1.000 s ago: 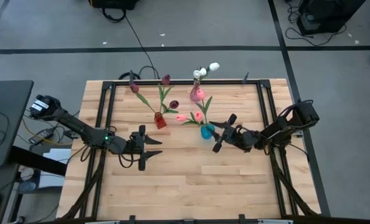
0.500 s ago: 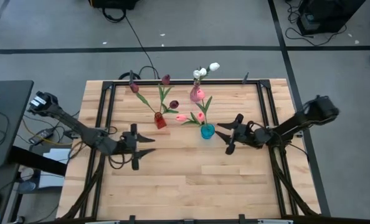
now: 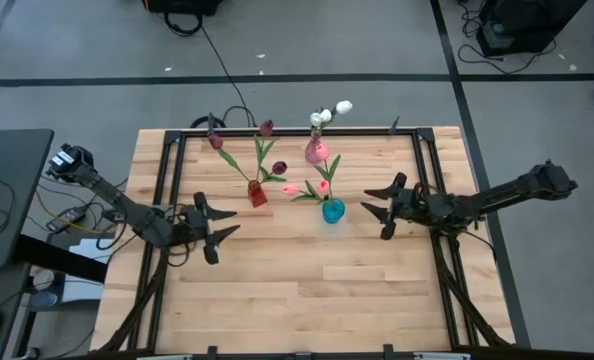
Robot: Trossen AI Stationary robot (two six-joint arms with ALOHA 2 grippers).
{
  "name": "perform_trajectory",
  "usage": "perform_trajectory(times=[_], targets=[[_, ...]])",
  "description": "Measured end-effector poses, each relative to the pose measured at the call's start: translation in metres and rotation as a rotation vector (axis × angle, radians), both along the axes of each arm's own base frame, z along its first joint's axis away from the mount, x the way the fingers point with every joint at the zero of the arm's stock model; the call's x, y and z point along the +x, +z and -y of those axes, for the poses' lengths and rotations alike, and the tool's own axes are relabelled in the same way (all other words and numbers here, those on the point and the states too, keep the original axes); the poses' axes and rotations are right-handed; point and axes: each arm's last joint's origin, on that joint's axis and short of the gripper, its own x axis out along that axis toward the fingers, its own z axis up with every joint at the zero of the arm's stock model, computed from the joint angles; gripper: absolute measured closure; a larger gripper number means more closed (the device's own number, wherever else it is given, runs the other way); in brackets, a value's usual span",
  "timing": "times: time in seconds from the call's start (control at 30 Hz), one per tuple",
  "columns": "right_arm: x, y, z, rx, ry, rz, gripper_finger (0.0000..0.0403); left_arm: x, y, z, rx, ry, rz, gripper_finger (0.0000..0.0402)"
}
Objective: Sort flowers into vase by color
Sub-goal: Return to Home Position
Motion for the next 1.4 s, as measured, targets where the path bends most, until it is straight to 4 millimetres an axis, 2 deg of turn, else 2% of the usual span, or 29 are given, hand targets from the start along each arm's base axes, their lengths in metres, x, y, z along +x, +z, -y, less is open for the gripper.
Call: perform_trajectory(times=[0.2,0.37,0.73,0.9,1.0,1.13,1.4], targets=[[-0.018,-0.002,0.004,0.017,0.071,0.113,0.0216,-0.019,-0.001,-0.005,-0.022,-0.085,0.164,0.0224],[-0.025,-0.001,0.005,0.018,0.080,0.126,0.0216,-0.034,-0.009,-0.009,-0.045,-0.114,0.213,0.0224],[-0.039,0.005,0.009,-0.027,0.029,0.159,0.0216,-0.054,-0.018,-0.012,-0.041,-0.031,0.155,0.0224],[-0.048,0.023,0.010,-0.039,0.046,0.164,0.0216,-0.060,-0.018,-0.012,-0.031,-0.020,0.139,0.0227],[-0.054,0.032,0.010,-0.042,0.073,0.199,0.0216,-0.064,-0.017,-0.013,-0.013,0.012,0.131,0.0236],[-0.058,0.035,0.010,-0.051,0.115,0.233,0.0216,-0.070,-0.014,-0.016,0.004,0.048,0.127,0.0252],[-0.062,0.046,0.010,-0.091,0.118,0.249,0.0216,-0.080,-0.007,-0.023,-0.010,0.017,0.152,0.0289]])
